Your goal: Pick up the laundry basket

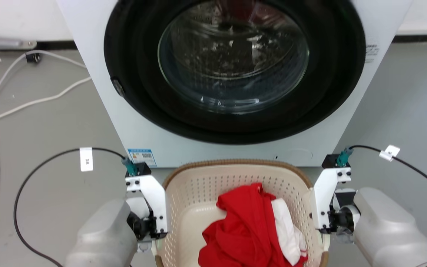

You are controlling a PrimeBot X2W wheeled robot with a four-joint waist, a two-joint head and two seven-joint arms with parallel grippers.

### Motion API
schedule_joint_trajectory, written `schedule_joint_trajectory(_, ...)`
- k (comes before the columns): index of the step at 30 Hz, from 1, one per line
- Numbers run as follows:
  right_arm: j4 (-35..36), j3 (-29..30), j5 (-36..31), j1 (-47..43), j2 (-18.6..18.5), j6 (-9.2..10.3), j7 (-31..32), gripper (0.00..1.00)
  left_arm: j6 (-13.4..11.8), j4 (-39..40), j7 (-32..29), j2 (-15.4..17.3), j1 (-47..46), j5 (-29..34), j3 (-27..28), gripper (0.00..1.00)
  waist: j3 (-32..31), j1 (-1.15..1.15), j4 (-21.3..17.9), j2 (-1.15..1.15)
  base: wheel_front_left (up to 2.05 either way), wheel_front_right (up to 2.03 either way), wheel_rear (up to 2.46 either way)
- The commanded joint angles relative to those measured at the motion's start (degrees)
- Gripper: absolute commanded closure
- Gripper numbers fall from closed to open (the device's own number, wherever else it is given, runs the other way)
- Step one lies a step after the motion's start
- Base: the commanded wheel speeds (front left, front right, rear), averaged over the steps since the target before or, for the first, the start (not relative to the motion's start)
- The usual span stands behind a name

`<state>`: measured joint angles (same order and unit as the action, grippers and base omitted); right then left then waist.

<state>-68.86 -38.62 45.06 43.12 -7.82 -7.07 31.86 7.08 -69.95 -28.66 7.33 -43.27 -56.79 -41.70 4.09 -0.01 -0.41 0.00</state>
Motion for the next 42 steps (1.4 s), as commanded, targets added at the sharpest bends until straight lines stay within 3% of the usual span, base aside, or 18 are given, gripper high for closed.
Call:
schedule_joint_trajectory(1, 0.2, -0.4, 0.6, -0.9, 1.5, -0.76, 0.5, 1.00, 0.7, 0.5, -0.2, -1.4, 0.7, -0.7, -0.1, 1.00, -1.8, 0.01, -0.3, 0.00, 0.00, 0.00, 0.00)
schedule_joint_trajectory(16, -1.7, -1.8, 2.4, -4.3, 2.4, -0.75, 1.9, 1.00, 0.7, 0.1, -0.2, -2.7, 5.3, -2.9, -1.8, 1.00, -5.8, 0.01, -0.8, 0.00, 0.00, 0.00, 0.00)
schedule_joint_trajectory(42, -2.7, -3.1, 4.6, -3.5, 3.1, -0.76, 2.5, 1.00, 0.7, -0.4, 0.6, -3.0, 5.8, -5.0, -3.8, 1.00, -5.6, 0.01, -1.0, 0.00, 0.00, 0.00, 0.00)
